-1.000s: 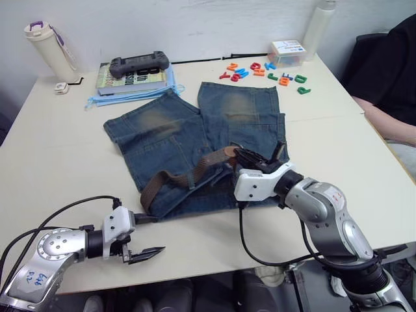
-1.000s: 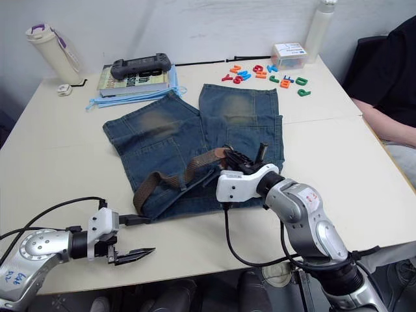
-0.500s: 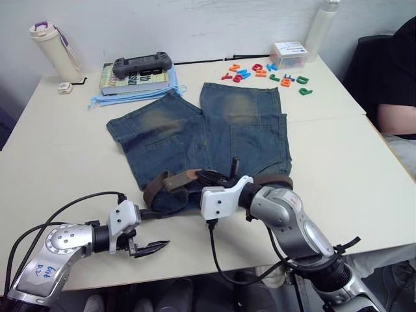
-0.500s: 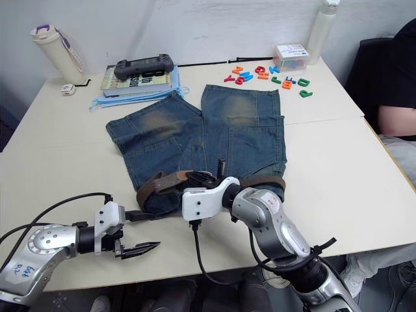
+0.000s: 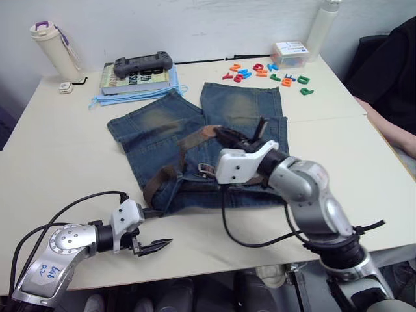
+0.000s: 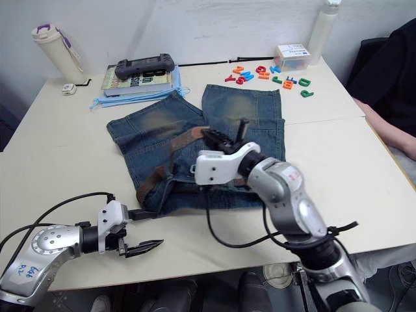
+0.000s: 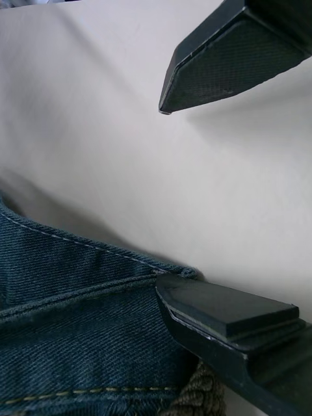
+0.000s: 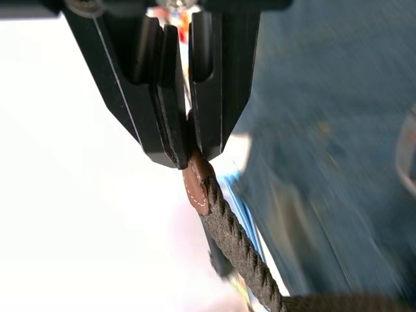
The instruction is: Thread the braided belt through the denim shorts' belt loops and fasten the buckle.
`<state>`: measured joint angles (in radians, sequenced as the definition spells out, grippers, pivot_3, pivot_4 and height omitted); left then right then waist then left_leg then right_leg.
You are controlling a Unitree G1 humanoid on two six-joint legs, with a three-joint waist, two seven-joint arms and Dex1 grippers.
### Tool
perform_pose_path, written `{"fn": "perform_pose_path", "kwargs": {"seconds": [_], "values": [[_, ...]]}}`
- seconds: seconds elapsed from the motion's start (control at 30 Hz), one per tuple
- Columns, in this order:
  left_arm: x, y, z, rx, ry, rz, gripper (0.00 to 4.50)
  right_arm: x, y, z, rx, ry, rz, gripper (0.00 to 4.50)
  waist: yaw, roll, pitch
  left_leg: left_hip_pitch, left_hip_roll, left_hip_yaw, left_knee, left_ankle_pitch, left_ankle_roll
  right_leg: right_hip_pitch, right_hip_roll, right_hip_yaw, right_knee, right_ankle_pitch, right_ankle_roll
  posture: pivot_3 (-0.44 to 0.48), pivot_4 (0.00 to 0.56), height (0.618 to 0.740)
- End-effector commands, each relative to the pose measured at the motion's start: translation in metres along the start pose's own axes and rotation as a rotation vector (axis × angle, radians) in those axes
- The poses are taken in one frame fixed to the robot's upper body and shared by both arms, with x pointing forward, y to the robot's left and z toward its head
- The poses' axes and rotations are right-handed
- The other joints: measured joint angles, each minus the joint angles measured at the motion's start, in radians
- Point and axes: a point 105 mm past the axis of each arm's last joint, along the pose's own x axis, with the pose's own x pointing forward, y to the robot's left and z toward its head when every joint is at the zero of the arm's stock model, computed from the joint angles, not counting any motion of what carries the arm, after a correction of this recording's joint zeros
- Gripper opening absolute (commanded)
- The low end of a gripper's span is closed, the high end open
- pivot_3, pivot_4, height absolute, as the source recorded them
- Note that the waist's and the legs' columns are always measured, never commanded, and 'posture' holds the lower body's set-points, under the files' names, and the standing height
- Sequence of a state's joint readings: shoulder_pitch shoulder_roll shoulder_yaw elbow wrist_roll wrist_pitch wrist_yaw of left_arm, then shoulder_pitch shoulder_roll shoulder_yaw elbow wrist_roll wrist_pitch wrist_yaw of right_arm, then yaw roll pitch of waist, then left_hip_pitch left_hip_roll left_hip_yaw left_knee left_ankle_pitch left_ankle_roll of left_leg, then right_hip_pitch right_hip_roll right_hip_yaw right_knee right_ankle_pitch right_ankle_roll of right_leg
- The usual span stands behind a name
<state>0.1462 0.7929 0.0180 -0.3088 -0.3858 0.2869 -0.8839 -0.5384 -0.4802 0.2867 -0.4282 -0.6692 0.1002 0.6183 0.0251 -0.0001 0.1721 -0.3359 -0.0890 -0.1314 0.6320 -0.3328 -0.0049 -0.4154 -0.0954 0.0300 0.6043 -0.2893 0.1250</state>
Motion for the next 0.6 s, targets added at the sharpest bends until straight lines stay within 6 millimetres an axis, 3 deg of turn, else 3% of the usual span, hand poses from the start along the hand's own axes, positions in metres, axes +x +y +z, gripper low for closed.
{"fn": "perform_pose_path", "kwargs": {"seconds": [0.03, 0.33, 0.5, 0.6], "values": [[0.001, -0.009, -0.028, -0.056, 0.101, -0.025, 4.38, -0.019, -0.03, -0.012, -0.075, 0.047, -0.109, 0.0, 0.0, 0.0, 0.0, 0.0, 0.0, 0.0, 0.0, 0.0, 0.0, 0.0, 0.0, 0.0, 0.0, 0.0, 0.0, 0.0, 0.15, 0.738], [-0.014, -0.013, -0.047, 0.025, 0.181, -0.047, 4.38, -0.055, -0.034, -0.067, -0.125, 0.276, -0.085, 0.0, -0.005, 0.0, 0.0, 0.0, 0.002, 0.003, 0.0, -0.001, 0.001, 0.0, -0.001, 0.002, -0.003, 0.0, 0.0, 0.0, 0.15, 0.738], [-0.017, -0.013, -0.051, 0.026, 0.184, -0.043, 4.38, -0.063, -0.04, -0.081, -0.137, 0.35, -0.105, 0.0, -0.012, 0.0, 0.0, 0.001, 0.007, 0.005, -0.001, -0.002, 0.0, 0.0, 0.001, 0.002, -0.003, 0.0, 0.0, 0.0, 0.15, 0.738], [-0.017, -0.012, -0.05, 0.03, 0.182, -0.041, 4.38, -0.06, -0.041, -0.077, -0.129, 0.333, -0.11, 0.0, -0.014, 0.0, 0.0, 0.0, 0.007, 0.005, -0.001, -0.002, -0.001, 0.0, 0.001, 0.002, -0.003, 0.0, 0.0, 0.0, 0.15, 0.738]]}}
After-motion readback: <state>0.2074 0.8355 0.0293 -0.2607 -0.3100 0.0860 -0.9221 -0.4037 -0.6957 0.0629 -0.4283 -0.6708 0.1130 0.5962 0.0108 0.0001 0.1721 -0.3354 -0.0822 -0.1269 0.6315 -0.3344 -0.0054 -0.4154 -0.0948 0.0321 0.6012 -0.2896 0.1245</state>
